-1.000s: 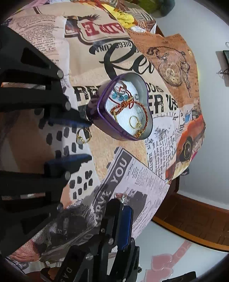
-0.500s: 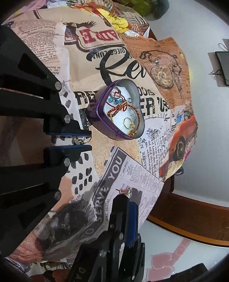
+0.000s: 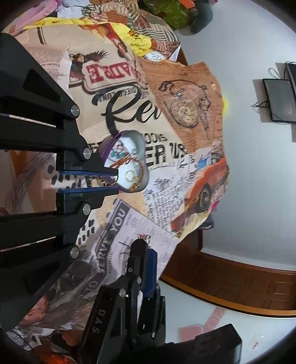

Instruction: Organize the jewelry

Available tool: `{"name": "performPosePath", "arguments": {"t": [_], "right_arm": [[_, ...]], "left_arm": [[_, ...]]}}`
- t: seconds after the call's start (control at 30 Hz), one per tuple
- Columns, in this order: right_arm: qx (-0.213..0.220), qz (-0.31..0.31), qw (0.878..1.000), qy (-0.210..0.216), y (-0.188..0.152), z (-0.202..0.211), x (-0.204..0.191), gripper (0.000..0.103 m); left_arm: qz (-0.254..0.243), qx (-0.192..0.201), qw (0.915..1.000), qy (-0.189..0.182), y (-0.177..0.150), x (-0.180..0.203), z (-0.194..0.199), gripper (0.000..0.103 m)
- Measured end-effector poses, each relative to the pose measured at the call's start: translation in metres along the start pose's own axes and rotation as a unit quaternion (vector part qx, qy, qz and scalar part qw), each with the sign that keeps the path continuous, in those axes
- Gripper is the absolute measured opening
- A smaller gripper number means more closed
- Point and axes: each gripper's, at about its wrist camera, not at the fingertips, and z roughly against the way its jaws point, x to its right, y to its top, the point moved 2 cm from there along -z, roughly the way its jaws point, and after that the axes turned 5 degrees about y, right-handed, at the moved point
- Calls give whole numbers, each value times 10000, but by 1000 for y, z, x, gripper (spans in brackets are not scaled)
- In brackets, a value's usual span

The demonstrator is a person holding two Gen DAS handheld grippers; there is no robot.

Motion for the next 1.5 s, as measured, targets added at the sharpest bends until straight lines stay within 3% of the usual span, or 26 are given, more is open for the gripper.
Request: {"name": "performPosePath", "arguments": {"t": [0.53, 1.07, 1.4, 1.47, 1.5], "right_arm": [[185, 60, 9994, 276, 21, -14, -12, 19], [-290, -21, 9982, 527, 24, -72, -7, 19], [-429, -37, 9972, 606, 21, -83, -6, 19], [-402, -46, 9975, 584, 22, -81, -5, 19], [-398, -48, 9975, 577, 22, -81, -5, 19]], "left_arm": [[77, 296, 9994, 159, 20, -14, 1, 7], [361, -127, 9993, 14, 22, -40, -51, 7], [528, -89, 9985, 83, 24, -57, -46, 7], [611, -87, 9979, 178, 25, -69, -39, 11], [633, -95, 9976, 257, 25, -75, -36, 18]]}}
